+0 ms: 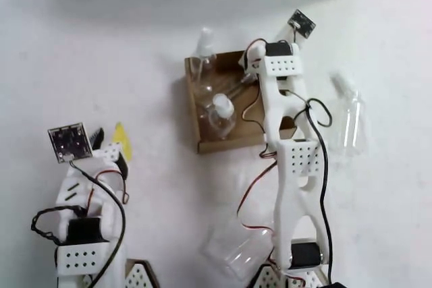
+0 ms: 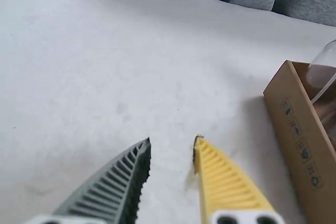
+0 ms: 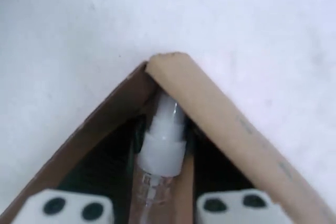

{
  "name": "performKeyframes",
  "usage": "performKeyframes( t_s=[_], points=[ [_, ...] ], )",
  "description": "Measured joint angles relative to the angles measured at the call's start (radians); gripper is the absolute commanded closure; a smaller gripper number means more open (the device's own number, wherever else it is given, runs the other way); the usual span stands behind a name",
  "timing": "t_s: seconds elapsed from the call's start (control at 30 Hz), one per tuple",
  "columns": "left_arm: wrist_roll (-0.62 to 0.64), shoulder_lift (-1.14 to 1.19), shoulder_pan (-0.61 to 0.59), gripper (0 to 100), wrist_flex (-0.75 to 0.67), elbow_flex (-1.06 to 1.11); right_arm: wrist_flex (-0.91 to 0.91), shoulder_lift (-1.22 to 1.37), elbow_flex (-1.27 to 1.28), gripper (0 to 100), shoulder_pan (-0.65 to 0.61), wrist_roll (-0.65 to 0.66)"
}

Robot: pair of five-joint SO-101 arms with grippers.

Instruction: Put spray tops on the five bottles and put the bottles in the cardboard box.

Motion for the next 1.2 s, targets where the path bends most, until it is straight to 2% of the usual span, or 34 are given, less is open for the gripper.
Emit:
performKeyframes(
  t_s=[0.7,1.2],
  points=[
    [0.000,0.000,0.000,86,0.000,0.000,0.018,-0.100,0.002,98.2,0.006,0.008],
    [0.000,0.000,0.000,86,0.000,0.000,0.034,-0.193,0.002,98.2,0.002,0.135]
  ],
)
